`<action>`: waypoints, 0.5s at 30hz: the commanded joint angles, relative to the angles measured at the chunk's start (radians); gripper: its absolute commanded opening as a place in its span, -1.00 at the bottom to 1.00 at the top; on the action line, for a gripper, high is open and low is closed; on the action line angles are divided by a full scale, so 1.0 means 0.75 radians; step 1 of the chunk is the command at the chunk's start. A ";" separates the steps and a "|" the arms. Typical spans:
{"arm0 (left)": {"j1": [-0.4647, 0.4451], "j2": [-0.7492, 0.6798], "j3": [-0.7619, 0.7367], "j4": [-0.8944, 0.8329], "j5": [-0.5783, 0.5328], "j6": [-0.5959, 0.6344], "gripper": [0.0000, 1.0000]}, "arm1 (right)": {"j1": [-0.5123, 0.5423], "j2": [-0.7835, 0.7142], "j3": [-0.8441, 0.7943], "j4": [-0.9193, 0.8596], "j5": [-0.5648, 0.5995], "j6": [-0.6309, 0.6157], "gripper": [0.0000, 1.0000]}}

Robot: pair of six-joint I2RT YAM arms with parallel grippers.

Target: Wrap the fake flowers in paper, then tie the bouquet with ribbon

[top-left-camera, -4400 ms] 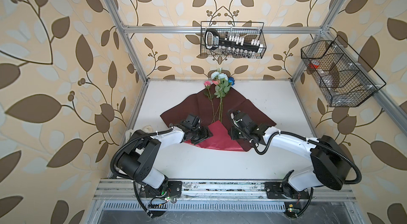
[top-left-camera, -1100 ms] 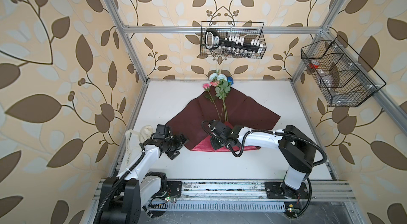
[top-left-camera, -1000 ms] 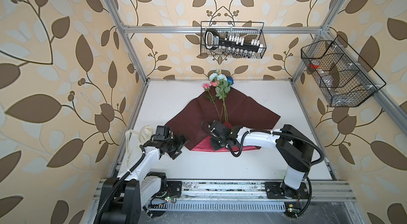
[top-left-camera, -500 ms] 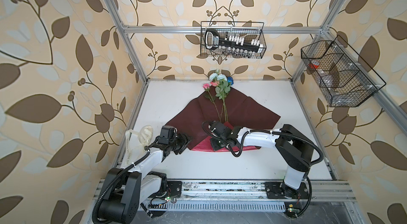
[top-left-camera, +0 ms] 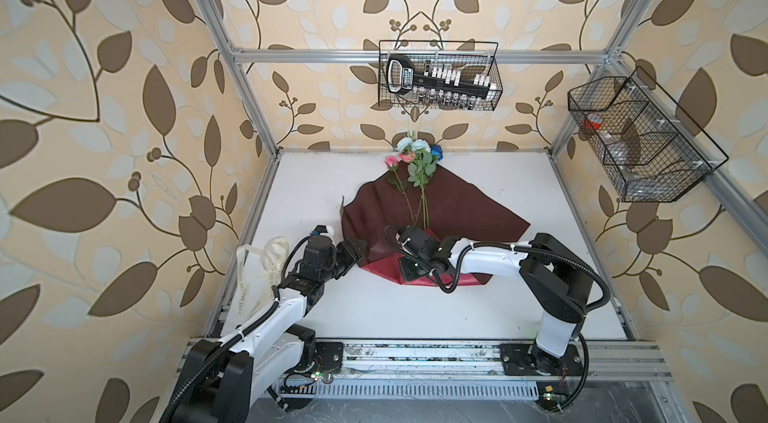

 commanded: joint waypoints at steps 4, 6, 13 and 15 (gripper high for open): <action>-0.005 0.066 0.077 -0.013 -0.101 0.109 0.24 | -0.003 -0.029 -0.028 0.016 -0.030 0.013 -0.67; -0.005 0.106 0.086 -0.013 -0.115 0.109 0.24 | -0.004 -0.030 -0.031 0.020 -0.036 0.014 -0.67; -0.003 0.180 0.150 -0.026 -0.157 0.177 0.19 | -0.004 -0.036 -0.029 0.027 -0.065 0.019 -0.68; 0.000 0.168 0.190 -0.089 -0.203 0.225 0.18 | -0.004 -0.042 -0.026 0.025 -0.069 0.020 -0.68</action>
